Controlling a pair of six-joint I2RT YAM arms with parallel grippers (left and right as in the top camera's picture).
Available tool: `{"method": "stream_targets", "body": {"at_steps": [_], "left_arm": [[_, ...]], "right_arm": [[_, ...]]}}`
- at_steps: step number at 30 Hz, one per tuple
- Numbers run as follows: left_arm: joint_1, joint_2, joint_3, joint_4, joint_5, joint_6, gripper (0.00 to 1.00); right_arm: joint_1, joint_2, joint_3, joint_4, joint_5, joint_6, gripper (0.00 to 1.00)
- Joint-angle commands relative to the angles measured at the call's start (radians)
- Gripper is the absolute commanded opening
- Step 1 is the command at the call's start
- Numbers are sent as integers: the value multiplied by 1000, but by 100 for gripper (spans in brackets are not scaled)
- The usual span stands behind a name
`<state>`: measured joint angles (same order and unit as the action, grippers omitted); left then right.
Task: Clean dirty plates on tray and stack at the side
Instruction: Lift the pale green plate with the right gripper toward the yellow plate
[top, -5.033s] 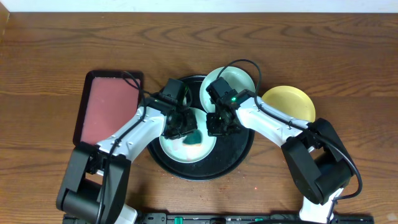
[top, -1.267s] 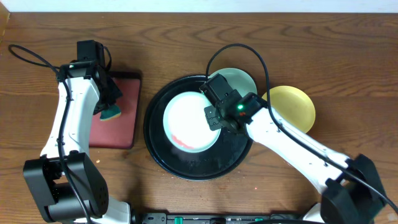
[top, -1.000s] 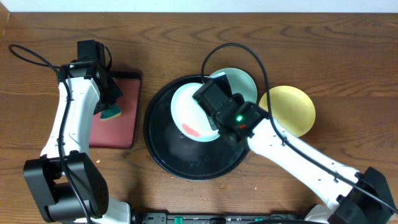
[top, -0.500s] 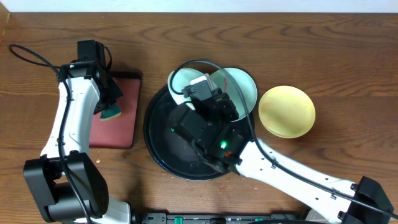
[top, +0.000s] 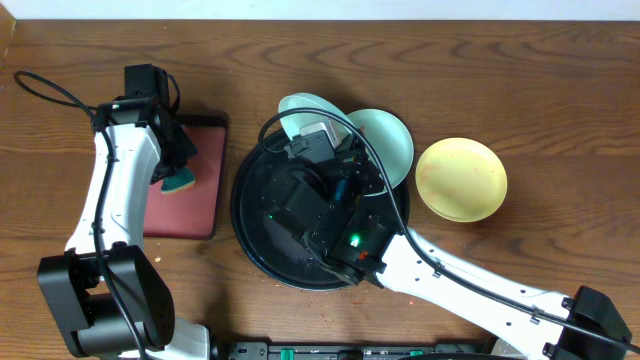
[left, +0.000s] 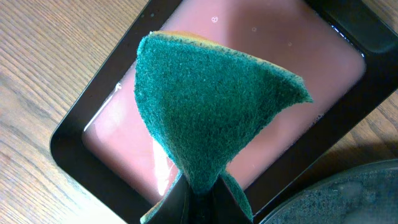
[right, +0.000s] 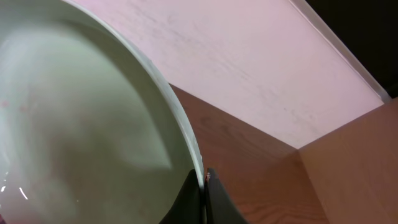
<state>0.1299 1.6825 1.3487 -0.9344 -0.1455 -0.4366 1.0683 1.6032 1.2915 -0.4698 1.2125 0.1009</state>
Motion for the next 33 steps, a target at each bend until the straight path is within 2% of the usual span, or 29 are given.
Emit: {"method": "stream_targets", "body": {"at_steps": [1,4,8,12,16,21,24,33], "left_arm": [[3,1,10,1,-20,16,7],[3,1,10,1,-20,16,8],[3,1,10,1,-20,16,8],[3,1,10,1,-20,16,7],[3,1,10,0,-20,17,7],[3,1,10,0,-20,16,7],[3,1,10,0,-21,17,8],[3,1,10,0,-20,17,7]], "right_arm": [[4,-23,18,-8,-7,-5,1],[-4,-23,18,-62,-208,24,1],[-31,-23,18,-125,-498,140,1],[-102,-28,18,-141,-720,203,1],[-242,-64,19,-151,-985,220,1],[-486,-128,19,-172,-1289,251,1],[-657,-160,19,-257,-1366,278,1],[-1091,-151,13,-548,-1308,230,1]]}}
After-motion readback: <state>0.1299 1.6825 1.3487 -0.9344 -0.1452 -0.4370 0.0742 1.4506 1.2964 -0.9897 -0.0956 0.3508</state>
